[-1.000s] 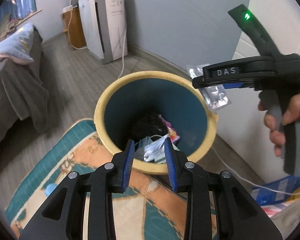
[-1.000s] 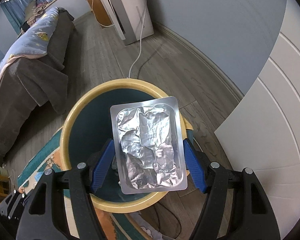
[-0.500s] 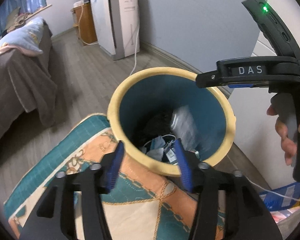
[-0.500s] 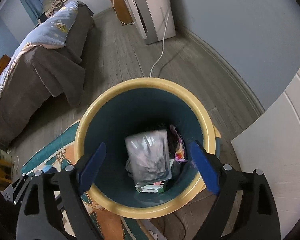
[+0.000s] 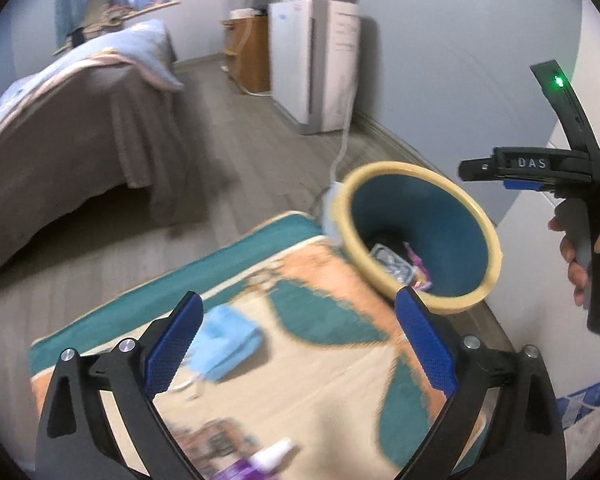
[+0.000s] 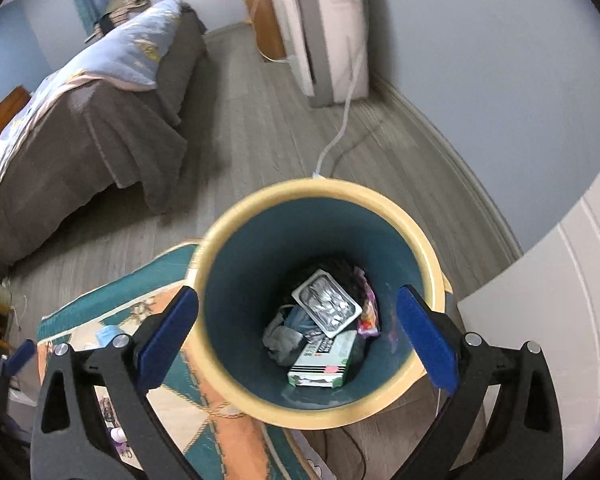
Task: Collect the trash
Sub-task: 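Grasp the purple spray bottle with the left gripper while the right grasps the blue mask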
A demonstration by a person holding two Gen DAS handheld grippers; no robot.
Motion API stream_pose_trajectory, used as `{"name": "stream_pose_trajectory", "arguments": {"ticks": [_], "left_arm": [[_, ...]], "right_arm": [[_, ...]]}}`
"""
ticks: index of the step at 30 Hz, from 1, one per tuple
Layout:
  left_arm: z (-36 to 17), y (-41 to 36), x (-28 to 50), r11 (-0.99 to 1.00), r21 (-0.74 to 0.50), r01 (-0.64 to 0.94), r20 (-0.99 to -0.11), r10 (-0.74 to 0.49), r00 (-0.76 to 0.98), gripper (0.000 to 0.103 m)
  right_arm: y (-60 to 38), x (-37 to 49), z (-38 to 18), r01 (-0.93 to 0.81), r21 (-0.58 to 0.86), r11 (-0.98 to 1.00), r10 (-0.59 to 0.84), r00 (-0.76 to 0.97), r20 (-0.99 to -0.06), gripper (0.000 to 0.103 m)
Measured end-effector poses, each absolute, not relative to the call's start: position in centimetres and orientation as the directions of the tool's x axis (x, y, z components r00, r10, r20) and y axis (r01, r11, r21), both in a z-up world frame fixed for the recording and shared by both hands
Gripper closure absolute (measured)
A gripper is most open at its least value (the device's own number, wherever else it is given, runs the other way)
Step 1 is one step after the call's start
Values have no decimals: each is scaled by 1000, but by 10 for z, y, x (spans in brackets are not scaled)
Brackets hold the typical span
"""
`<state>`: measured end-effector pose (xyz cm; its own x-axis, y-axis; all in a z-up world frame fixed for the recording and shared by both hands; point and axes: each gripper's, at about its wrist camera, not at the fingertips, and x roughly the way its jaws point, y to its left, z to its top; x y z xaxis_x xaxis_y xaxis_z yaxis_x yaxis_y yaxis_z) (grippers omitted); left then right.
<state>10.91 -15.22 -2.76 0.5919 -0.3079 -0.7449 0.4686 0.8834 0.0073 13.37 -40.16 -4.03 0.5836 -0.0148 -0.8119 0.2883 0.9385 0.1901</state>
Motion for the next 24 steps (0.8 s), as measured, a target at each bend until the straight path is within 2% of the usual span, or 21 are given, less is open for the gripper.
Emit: {"name": "stream_pose_trajectory", "arguments": {"ticks": [6, 13, 16, 20, 24], "left_arm": [[-12, -82, 80, 919, 53, 391, -726, -233, 647, 5], [-74, -45, 58, 939, -18, 343, -812, -213, 543, 5], [-96, -47, 51, 924, -19, 381, -834, -225, 503, 5], [-118, -49, 48, 900, -13, 435, -858, -234, 458, 5], [-133, -46, 47, 882, -30, 470, -876, -250, 413, 8]], "right_arm": [[-360, 124, -27, 291, 181, 939, -22, 577, -817, 6], [-296, 106, -24, 277, 202, 939, 5, 576, -817, 6], [-273, 105, -36, 281, 250, 927, 59, 550, -833, 6], [-246, 114, -46, 256, 182, 949, 34, 491, -870, 6], [-230, 122, -47, 246, 178, 953, 35, 492, -870, 6]]}}
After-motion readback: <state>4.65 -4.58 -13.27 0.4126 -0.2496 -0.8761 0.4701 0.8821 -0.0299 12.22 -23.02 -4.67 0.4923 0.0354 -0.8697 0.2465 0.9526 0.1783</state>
